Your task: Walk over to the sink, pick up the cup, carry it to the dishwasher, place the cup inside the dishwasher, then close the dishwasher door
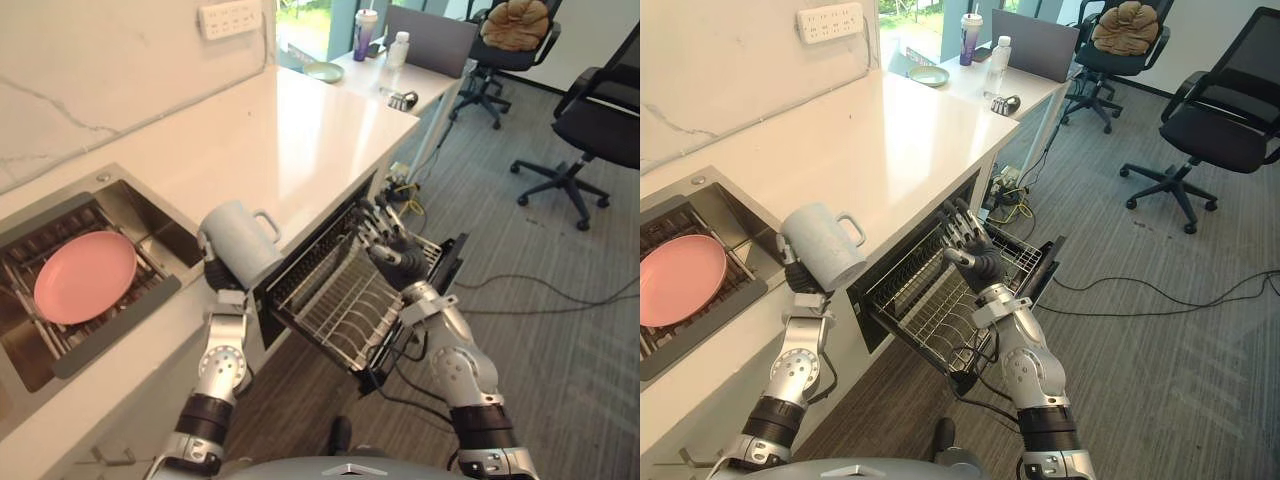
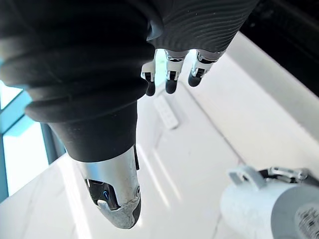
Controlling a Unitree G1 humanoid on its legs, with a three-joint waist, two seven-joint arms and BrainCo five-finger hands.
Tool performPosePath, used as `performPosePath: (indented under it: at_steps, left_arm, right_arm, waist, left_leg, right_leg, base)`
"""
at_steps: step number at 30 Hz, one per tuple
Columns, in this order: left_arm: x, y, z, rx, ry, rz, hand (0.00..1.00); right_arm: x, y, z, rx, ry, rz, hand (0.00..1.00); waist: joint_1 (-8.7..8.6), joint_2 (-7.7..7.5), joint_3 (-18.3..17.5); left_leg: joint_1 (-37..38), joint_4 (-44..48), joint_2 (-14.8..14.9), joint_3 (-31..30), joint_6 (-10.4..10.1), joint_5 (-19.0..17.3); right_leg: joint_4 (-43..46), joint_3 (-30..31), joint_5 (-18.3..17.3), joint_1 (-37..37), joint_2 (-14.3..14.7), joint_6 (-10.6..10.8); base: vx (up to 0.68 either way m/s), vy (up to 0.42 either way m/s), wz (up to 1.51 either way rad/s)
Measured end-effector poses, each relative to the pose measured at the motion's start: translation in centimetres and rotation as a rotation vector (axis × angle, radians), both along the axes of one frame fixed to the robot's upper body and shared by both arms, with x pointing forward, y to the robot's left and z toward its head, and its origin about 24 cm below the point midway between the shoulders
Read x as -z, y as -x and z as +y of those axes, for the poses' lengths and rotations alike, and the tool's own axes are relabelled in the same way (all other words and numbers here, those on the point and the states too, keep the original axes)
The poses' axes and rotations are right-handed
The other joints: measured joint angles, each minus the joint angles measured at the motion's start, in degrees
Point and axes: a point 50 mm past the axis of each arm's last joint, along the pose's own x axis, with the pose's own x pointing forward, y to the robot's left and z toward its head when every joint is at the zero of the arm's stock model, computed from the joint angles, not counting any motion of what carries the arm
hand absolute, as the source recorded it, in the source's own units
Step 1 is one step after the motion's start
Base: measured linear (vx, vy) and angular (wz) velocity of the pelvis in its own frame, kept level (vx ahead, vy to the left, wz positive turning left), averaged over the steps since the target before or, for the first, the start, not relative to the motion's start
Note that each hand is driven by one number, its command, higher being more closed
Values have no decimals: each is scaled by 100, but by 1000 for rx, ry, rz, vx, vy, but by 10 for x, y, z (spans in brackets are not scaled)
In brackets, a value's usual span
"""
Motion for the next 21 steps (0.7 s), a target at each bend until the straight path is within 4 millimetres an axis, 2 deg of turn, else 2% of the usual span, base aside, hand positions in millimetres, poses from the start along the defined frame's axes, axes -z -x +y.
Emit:
performPosePath:
  at_steps: [4, 7, 16, 21]
  left_arm:
    - [11, -2, 3, -35, -12, 61, 100]
    - [20, 0, 14, -102, -33, 96, 100]
    - [12, -8, 16, -141, -70, 64, 100]
    - [12, -11, 11, -152, -65, 67, 100]
  right_arm:
    - [-7, -2, 12, -65, -6, -8, 0]
    - [-20, -1, 18, -114, 4, -38, 0]
    - [-32, -8, 19, -113, 59, -23, 0]
    - [-44, -11, 30, -115, 170, -31, 0]
  waist:
    - [-21, -30, -19]
    - [-19, -46, -23]
    - [-92, -54, -25]
    - [-82, -54, -26]
  left_leg:
    - [-5, -4, -19, 114, 6, 0]
    - [25, -21, 8, 231, 25, 6]
    - [-7, 31, 41, 395, 2, -2]
    - [-6, 45, 56, 388, -9, -9]
  right_leg:
    - [-25, 59, 39, 1, -17, 4]
    - [-26, 167, 49, -19, 18, -17]
    - [-25, 315, 38, -118, 58, -50]
    - [-20, 320, 68, -114, 70, -86]
  base:
    - [-63, 75, -12]
    - [-49, 33, -12]
    - [-37, 36, -11]
    - [7, 73, 0]
